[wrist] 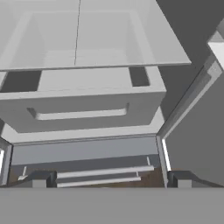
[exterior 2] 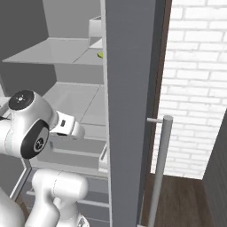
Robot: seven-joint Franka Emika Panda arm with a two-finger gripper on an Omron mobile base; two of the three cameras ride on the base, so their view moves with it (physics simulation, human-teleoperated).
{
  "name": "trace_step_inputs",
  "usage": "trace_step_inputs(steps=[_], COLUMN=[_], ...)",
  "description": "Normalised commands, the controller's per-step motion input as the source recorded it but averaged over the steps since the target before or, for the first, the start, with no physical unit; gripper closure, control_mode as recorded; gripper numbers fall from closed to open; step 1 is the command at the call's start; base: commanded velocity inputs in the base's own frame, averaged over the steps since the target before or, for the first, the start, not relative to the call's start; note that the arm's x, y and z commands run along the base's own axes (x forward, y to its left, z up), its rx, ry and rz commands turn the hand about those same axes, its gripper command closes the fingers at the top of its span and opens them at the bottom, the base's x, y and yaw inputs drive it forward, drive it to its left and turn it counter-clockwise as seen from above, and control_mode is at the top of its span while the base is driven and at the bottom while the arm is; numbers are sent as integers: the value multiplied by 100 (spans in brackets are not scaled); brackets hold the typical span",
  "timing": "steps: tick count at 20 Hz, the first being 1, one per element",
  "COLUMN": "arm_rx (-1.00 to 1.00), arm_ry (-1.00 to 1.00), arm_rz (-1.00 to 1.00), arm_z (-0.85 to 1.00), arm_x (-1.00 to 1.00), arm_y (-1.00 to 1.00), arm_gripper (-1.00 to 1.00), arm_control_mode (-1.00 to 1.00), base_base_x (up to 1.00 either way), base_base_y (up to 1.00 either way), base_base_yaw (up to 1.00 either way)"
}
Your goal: Place one lemon wedge and one chicken drumstick in each tupperware on the nearby counter, to pack two identical lunches.
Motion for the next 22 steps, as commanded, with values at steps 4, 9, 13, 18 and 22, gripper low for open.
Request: trace_step_inputs(steps=[4, 9, 13, 18, 22], arm_rx=[0, 4, 0, 0, 0], arm_ry=[-1, -37, -50, -34, -7], arm_rz=[0, 0, 0, -4, -11], arm_z=[24, 100, 100, 100, 100], arm_x=[11, 4, -2, -4, 24], arm_y=[0, 0, 0, 0, 4], arm_gripper=[-100, -100, -100, -100, -100], arm_control_mode=[-100, -100, -100, -100, -100], base_base_x=[67, 0, 0, 0, 0], base_base_y=[18, 0, 0, 0, 0], base_base_yaw=[0, 0, 0, 0, 0])
